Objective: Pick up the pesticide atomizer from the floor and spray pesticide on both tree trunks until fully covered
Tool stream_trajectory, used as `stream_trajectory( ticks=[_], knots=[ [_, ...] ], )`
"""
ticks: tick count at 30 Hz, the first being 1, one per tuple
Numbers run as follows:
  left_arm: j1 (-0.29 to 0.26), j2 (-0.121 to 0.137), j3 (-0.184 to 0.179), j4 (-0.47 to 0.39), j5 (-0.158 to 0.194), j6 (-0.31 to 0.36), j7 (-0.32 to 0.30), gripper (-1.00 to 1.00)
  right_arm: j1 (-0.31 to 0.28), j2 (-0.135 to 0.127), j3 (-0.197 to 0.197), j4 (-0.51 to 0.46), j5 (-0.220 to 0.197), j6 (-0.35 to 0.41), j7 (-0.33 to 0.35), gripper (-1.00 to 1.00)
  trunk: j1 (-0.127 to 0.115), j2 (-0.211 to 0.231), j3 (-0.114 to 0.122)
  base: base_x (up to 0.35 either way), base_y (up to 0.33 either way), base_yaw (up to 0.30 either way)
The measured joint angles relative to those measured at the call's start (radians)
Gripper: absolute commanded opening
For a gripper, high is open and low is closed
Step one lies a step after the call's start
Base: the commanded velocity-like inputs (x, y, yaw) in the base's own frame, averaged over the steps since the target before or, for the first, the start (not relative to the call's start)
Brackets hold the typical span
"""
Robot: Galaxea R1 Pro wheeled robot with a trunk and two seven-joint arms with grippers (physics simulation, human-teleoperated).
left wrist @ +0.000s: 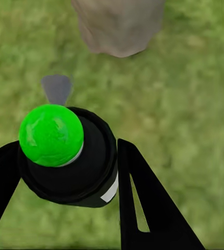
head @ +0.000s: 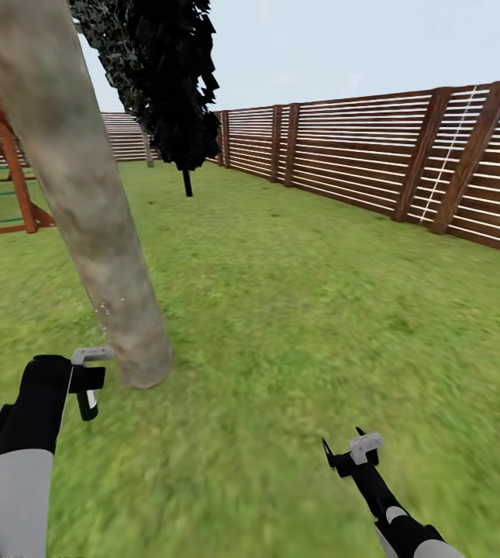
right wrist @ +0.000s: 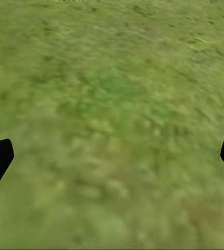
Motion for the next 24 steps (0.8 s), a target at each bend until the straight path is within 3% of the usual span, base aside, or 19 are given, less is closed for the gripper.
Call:
stream_trajectory(
  ticks=[6, 12, 15, 19, 20, 22, 24],
  knots=[
    [0.002, 0.0, 0.009, 0.065, -0.001, -0.005, 0.005, -1.0, 0.0, 0.0, 0.0, 0.0, 0.0, 0.0, 0.0, 1.0, 0.0, 0.0, 0.0, 0.217, -0.217, 0.248],
    [0.003, -0.006, 0.007, 0.092, -0.002, -0.007, 0.007, -1.0, 0.0, 0.0, 0.0, -0.001, 0.0, 0.0, 0.001, 1.0, 0.0, 0.0, 0.0, 0.148, -0.237, 0.021],
    [0.041, 0.001, 0.01, 0.092, 0.0, -0.009, 0.006, -1.0, 0.0, 0.0, 0.0, 0.0, 0.001, 0.0, 0.001, 1.0, 0.0, 0.0, 0.0, 0.01, -0.277, 0.0],
    [0.073, -0.005, 0.012, 0.154, 0.008, -0.106, 0.006, -1.0, 0.0, 0.0, 0.001, 0.0, 0.002, 0.0, 0.002, 1.0, 0.0, 0.0, 0.0, 0.011, -0.279, 0.068],
    [0.075, -0.004, 0.032, 0.181, 0.006, -0.153, 0.006, -1.0, 0.0, 0.0, 0.001, 0.0, 0.003, 0.0, 0.002, 1.0, 0.0, 0.0, 0.0, 0.069, -0.279, 0.228],
    [0.075, -0.004, 0.117, 0.197, 0.002, -0.232, 0.006, -1.0, 0.0, 0.001, 0.002, 0.0, 0.003, 0.0, 0.002, 1.0, 0.0, 0.0, 0.0, 0.1, -0.278, 0.258],
    [0.075, -0.004, 0.16, 0.196, 0.005, -0.27, 0.006, -1.0, 0.0, 0.002, 0.003, 0.0, 0.003, 0.0, 0.002, 1.0, 0.0, 0.0, 0.0, 0.149, -0.261, 0.272]
  ],
)
